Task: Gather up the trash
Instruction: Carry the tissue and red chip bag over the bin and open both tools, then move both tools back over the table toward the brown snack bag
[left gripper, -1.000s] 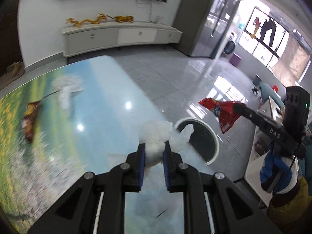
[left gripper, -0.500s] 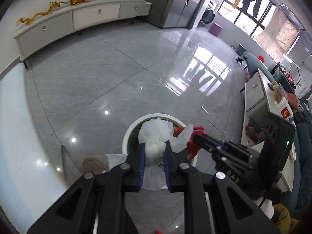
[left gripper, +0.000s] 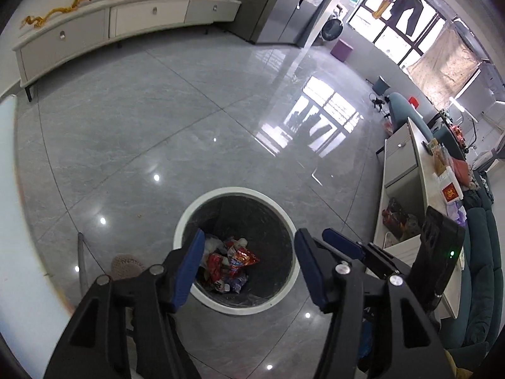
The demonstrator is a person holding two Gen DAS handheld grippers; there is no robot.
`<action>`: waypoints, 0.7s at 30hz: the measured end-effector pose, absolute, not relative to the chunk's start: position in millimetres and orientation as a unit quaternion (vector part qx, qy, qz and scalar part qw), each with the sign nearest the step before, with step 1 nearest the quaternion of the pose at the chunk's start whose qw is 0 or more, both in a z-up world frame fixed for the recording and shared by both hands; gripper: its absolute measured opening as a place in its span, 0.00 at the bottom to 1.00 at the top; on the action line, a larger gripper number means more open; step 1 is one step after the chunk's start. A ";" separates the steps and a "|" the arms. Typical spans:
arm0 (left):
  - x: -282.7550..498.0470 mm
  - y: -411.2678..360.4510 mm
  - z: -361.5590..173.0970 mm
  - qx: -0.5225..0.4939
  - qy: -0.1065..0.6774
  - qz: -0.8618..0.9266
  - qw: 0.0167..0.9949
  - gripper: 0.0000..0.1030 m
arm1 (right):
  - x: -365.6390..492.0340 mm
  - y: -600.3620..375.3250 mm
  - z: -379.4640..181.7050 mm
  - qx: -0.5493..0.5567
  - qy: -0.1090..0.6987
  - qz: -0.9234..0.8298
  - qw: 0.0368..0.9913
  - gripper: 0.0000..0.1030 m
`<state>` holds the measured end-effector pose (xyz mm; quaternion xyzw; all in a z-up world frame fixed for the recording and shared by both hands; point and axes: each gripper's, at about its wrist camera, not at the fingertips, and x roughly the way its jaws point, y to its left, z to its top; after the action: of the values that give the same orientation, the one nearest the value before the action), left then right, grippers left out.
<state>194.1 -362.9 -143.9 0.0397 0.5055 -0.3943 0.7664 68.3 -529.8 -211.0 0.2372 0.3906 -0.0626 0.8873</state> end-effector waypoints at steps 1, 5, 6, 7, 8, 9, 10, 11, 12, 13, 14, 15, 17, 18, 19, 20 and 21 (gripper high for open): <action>189.6 -354.5 -135.5 0.039 0.496 -0.392 0.774 0.56 | 66.5 -527.5 -206.8 0.237 0.387 -0.062 0.889 0.41; 174.2 -306.9 -97.6 0.028 0.443 -0.374 0.814 0.56 | 59.9 -509.5 -178.7 0.224 0.369 -0.054 0.900 0.41; 171.2 -293.6 -89.6 0.022 0.430 -0.369 0.824 0.56 | 59.0 -501.6 -168.0 0.217 0.363 -0.049 0.905 0.41; 166.5 -273.9 -79.0 0.015 0.413 -0.359 0.837 0.56 | 58.2 -495.6 -160.2 0.212 0.358 -0.046 0.908 0.41; 163.1 -259.4 -71.4 0.010 0.402 -0.351 0.846 0.56 | 56.7 -487.2 -150.5 0.206 0.352 -0.042 0.912 0.41; 159.8 -244.8 -64.4 0.006 0.392 -0.345 0.853 0.56 | 54.6 -475.1 -137.2 0.197 0.344 -0.036 0.917 0.41; 156.1 -228.2 -57.3 0.004 0.385 -0.339 0.858 0.56 | 54.7 -467.6 -130.7 0.191 0.339 -0.032 0.920 0.43; 151.8 -209.4 -50.2 0.004 0.379 -0.333 0.863 0.56 | 53.8 -458.0 -121.8 0.184 0.334 -0.027 0.924 0.46; 148.8 -194.9 -45.4 0.006 0.373 -0.328 0.868 0.56 | 52.4 -445.4 -110.9 0.176 0.327 -0.020 0.928 0.48; 144.0 -173.3 -38.2 0.009 0.364 -0.315 0.877 0.56 | 51.4 -436.1 -103.7 0.170 0.323 -0.015 0.931 0.49; 140.6 -154.3 -32.1 0.008 0.357 -0.304 0.883 0.56 | 50.5 -424.5 -95.8 0.162 0.319 -0.008 0.934 0.49; 138.4 -140.2 -29.2 0.005 0.353 -0.298 0.887 0.56 | 50.7 -410.6 -86.7 0.151 0.316 -0.001 0.937 0.49; 135.4 -98.2 -21.5 -0.005 0.345 -0.278 0.897 0.56 | 53.5 -388.0 -74.1 0.134 0.312 0.011 0.941 0.49; 133.5 -75.6 -17.1 -0.007 0.336 -0.262 0.905 0.56 | 55.9 -374.5 -67.4 0.125 0.309 0.020 0.942 0.49; 130.8 -60.5 -15.5 -0.007 0.331 -0.250 0.910 0.56 | 57.2 -364.6 -63.5 0.119 0.308 0.027 0.944 0.49; 129.2 -40.1 -12.8 -0.007 0.325 -0.232 0.917 0.56 | 59.7 -352.8 -58.6 0.112 0.306 0.035 0.945 0.49; 128.6 -23.9 -11.2 -0.008 0.322 -0.219 0.921 0.56 | 62.3 -339.8 -53.2 0.106 0.305 0.046 0.945 0.49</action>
<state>128.6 -23.9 -11.2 -0.0075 0.3221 -0.2188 0.9210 62.3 -339.8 -53.2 0.1060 0.3046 0.0460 0.9454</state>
